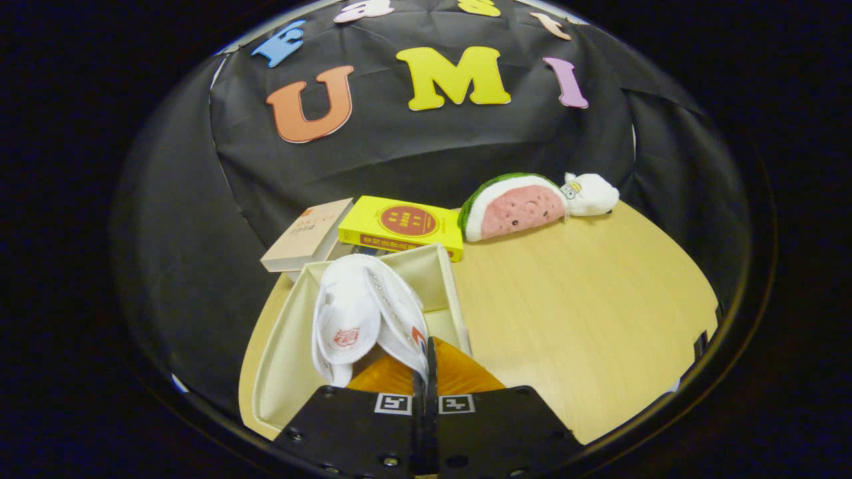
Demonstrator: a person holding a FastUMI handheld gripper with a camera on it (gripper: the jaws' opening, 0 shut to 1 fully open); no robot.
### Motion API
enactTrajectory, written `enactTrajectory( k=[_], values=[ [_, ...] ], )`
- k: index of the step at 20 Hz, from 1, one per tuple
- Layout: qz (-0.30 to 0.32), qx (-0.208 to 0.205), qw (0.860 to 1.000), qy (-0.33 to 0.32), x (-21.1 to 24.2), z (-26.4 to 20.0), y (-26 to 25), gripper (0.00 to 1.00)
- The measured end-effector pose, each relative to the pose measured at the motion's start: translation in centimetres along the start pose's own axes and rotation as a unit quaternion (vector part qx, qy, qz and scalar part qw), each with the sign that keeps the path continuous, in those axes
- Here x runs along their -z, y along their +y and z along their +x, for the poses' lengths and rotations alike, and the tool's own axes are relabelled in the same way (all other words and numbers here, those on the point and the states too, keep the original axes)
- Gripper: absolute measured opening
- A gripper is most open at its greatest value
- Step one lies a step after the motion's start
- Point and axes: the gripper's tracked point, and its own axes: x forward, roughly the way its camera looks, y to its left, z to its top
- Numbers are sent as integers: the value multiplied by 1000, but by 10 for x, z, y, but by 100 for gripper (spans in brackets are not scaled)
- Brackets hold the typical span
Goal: Open the storage box then place both shoes into the box .Put the left shoe in first, then the right shoe, with the right side of both shoes facing outward in a uniform manner.
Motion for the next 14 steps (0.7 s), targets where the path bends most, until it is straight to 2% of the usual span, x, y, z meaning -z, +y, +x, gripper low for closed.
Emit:
enactTrajectory(
  k=[2,4,6,8,9,10,11,14],
  values=[
    [2,6,1000,-11,3,-1,-2,0],
    [7,-16,1000,-8,6,-6,3,2],
    [5,-25,1000,-8,6,-9,4,17],
    [-10,-20,999,-28,-4,-19,0,17],
    [-14,-31,998,-45,-8,-24,5,16],
    [-20,-31,998,-57,-13,-32,3,28],
    [-25,-33,997,-68,-15,-40,-1,34],
    [-39,-50,991,-116,-27,-69,-6,67]
  ],
)
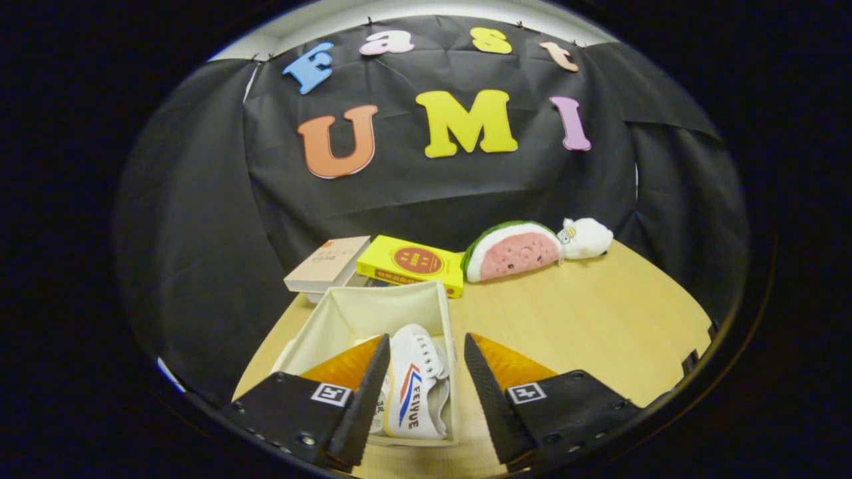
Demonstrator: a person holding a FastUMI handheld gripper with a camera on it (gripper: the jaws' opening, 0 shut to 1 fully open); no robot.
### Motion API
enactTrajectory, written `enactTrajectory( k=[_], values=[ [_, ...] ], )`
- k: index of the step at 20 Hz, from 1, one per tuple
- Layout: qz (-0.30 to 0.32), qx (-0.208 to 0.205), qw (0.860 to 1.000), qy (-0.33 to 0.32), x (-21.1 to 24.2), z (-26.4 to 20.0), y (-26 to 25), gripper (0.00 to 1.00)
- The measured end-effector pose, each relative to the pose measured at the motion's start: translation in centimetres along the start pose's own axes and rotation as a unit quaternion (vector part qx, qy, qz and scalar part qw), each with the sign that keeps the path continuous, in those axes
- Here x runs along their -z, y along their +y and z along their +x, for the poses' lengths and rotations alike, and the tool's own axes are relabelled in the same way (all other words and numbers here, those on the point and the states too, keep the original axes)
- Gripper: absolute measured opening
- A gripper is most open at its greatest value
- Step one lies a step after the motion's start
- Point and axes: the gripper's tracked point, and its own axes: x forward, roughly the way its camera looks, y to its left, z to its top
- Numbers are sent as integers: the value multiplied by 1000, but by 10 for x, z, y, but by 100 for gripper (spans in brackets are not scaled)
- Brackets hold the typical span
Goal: Open the storage box then place both shoes into the box .Put the left shoe in first, then the right shoe, with the right side of both shoes facing outward in a uniform manner.
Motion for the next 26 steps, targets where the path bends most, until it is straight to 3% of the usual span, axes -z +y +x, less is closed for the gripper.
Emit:
enactTrajectory(
  k=[2,6,10,14,16,19,26],
  values=[
    [-15,11,999,-44,-12,-16,-14,85],
    [-36,10,993,-113,-23,-53,-33,98],
    [-50,-27,984,-167,-25,-89,-56,98],
    [0,-10,977,-213,-27,-131,-130,96],
    [-7,-10,978,-208,-20,-147,-165,95],
    [-26,22,979,-203,-15,-159,-217,96],
    [-65,-3,977,-203,4,-194,-237,95]
  ],
)
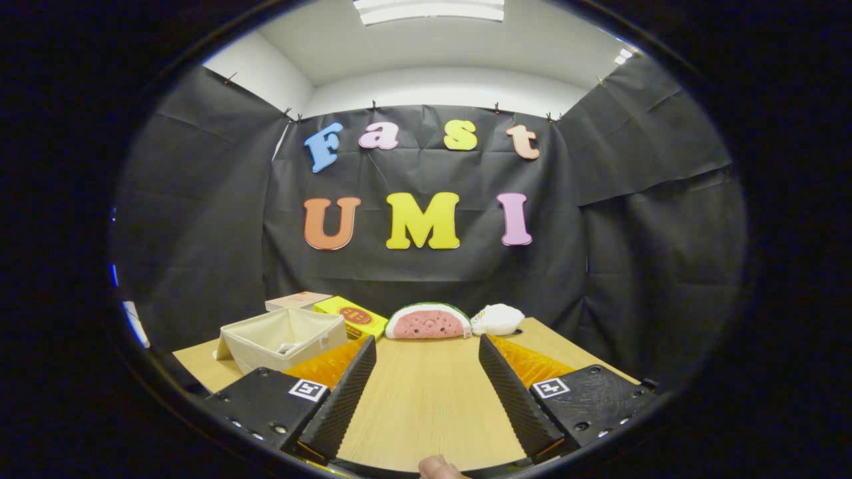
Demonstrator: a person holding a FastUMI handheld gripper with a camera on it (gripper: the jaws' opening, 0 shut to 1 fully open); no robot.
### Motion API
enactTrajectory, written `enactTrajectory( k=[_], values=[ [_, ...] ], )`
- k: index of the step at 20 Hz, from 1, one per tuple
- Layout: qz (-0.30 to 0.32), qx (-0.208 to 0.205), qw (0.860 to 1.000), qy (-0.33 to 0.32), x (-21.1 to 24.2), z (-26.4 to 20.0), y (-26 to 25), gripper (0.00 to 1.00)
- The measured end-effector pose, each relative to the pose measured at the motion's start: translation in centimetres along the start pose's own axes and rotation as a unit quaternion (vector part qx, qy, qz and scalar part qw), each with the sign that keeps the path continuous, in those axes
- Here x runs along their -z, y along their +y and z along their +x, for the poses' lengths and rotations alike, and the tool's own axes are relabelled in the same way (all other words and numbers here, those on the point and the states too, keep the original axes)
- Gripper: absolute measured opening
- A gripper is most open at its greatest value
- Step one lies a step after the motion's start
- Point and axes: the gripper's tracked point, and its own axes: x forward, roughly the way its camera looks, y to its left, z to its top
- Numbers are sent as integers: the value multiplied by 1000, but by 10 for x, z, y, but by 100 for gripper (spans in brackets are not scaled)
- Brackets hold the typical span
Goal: Open the storage box then place both shoes into the box .Put the left shoe in first, then the right shoe, with the right side of both shoes facing outward in a uniform manner.
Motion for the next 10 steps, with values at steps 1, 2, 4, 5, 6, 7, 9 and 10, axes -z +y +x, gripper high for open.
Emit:
enactTrajectory(
  k=[1,2,4,5,6,7,9,10],
  values=[
    [0,2,1000,-2,-2,-7,-1,95],
    [3,4,1000,-3,-5,-13,-2,96],
    [13,15,1000,9,-4,-26,-7,95],
    [19,14,1000,15,-5,-34,-6,95],
    [22,15,999,18,-8,-44,-6,95],
    [25,16,999,18,-10,-52,-7,95],
    [31,17,999,11,-16,-65,-4,95],
    [32,17,999,5,-21,-69,-1,95]
  ],
)
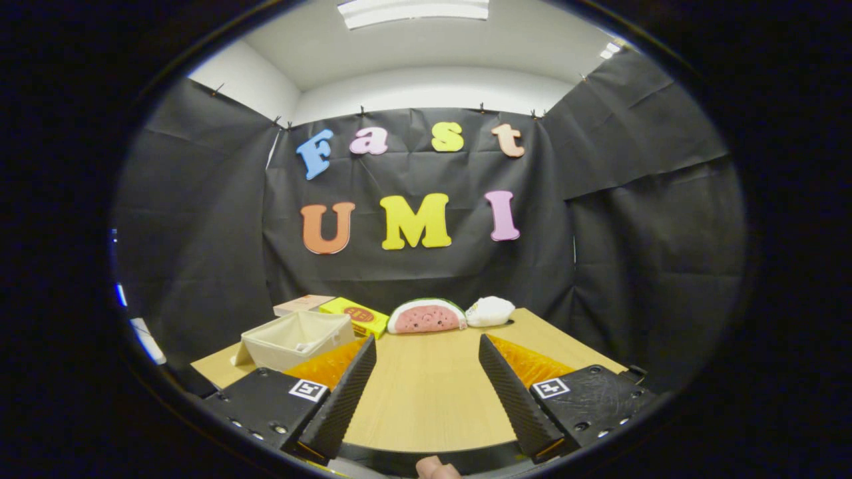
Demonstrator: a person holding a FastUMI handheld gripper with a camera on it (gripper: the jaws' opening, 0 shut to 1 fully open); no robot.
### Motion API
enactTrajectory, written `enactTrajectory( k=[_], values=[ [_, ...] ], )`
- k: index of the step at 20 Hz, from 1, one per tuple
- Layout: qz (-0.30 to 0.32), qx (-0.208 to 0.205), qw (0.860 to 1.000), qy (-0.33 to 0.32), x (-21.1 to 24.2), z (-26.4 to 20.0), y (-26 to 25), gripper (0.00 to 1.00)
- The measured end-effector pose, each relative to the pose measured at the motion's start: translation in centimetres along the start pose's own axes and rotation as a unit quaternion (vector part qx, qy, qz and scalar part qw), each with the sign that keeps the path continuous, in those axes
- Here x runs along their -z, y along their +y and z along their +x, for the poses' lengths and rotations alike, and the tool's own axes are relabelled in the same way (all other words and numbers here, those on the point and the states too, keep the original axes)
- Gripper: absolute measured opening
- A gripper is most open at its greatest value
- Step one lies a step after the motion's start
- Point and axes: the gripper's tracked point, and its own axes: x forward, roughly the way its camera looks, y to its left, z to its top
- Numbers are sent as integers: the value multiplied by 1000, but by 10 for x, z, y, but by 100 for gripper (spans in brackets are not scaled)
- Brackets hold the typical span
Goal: Open the storage box then place both shoes into the box .Put the left shoe in first, then the right shoe, with the right side of both shoes facing outward in a uniform manner.
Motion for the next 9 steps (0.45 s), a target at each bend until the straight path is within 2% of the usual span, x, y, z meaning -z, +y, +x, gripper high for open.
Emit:
enactTrajectory(
  k=[4,9],
  values=[
    [-4,-12,1000,-8,-7,-11,11,95],
    [4,-12,1000,0,1,-3,6,95]
  ],
)
